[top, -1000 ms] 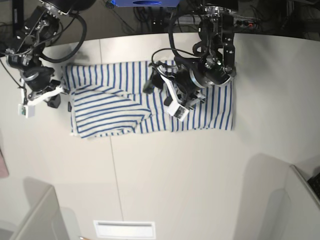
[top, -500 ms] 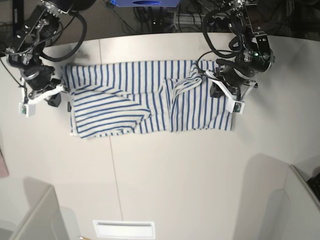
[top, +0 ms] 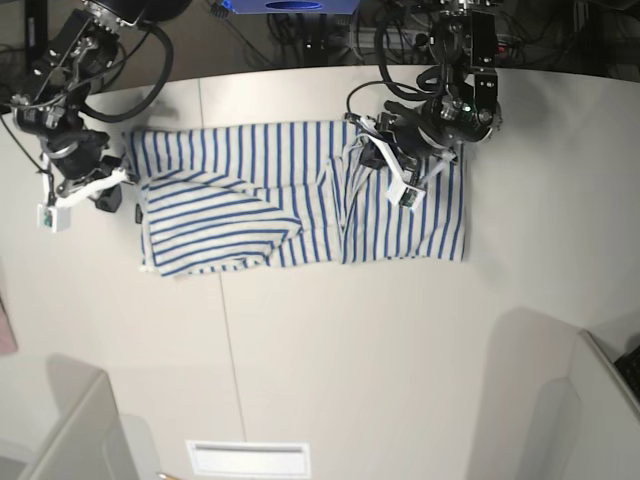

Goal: Fold the T-shirt properly
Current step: 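Lay the folded end down, open the left gripper and withdraw it, then grasp the other strip end with the right gripper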

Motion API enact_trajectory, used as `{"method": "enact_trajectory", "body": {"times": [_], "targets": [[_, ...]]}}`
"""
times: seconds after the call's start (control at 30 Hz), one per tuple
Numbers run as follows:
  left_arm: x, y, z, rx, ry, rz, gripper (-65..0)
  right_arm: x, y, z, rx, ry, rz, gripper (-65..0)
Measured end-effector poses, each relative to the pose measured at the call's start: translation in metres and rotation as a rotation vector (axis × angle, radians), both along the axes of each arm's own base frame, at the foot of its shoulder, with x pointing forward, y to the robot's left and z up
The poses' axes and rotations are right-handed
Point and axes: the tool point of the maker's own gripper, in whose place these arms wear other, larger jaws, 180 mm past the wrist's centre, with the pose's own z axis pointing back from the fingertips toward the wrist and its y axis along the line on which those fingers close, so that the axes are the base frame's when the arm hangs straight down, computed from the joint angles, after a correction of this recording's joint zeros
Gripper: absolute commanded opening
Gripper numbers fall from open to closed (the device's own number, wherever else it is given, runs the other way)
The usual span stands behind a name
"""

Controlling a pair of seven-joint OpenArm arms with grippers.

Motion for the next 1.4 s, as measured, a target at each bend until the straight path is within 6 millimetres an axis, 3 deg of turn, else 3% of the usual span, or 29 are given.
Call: {"method": "enact_trajectory", "body": {"times": [0.2,0.3,0.4,0.5,0.63,0.67,0.77,0.83,0.87,0.97,1.03,1.13,1.27,1.4], "targets": [[-0.011,-0.075,0.016,-0.099,-0.033,-0.204,-65.0,0.0,0.0,0.0,0.0,0.0,0.0,-65.0],[-0.003,-0.067,0.022,-0.091,-0.059,-0.173,-65.0,0.001,0.0,0.001,0.0,-0.002,0.0,-65.0],[0.014,-0.03,0.034,-0.047,-0.113,-0.077,-65.0,0.002,-0.001,0.002,0.0,-0.008,-0.002,-65.0],[0.032,0.02,0.045,-0.002,-0.163,0.07,-65.0,0.008,0.0,0.006,0.002,-0.022,-0.002,-65.0],[0.03,0.097,0.04,0.083,-0.149,0.266,-65.0,0.013,0.005,0.007,0.017,0.05,0.035,-65.0],[0.025,0.122,0.039,0.128,-0.147,0.3,-65.0,0.015,0.006,0.007,0.029,0.08,0.051,-60.0],[0.008,0.188,0.045,0.256,-0.158,0.369,-65.0,0.028,0.005,0.004,0.056,0.13,0.069,-31.8],[-0.001,0.221,0.053,0.306,-0.179,0.408,-65.0,0.035,0.009,-0.001,0.097,0.16,0.082,-19.1],[-0.007,0.238,0.057,0.335,-0.188,0.428,-65.0,0.035,0.01,-0.006,0.113,0.188,0.091,-15.3],[-0.03,0.288,0.071,0.436,-0.188,0.487,-65.0,0.041,0.004,-0.019,0.149,0.243,0.1,-15.8],[-0.045,0.309,0.077,0.493,-0.174,0.503,-65.0,0.05,-0.001,-0.024,0.204,0.254,0.111,-16.2],[-0.06,0.319,0.077,0.528,-0.141,0.496,-65.0,0.055,-0.019,-0.04,0.286,0.303,0.09,-16.2],[-0.066,0.319,0.082,0.532,-0.21,0.472,-65.0,0.04,-0.028,-0.068,0.395,0.373,0.051,-16.2],[-0.071,0.317,0.08,0.53,-0.216,0.462,-65.0,0.04,-0.023,-0.079,0.44,0.369,0.036,-16.2]]}}
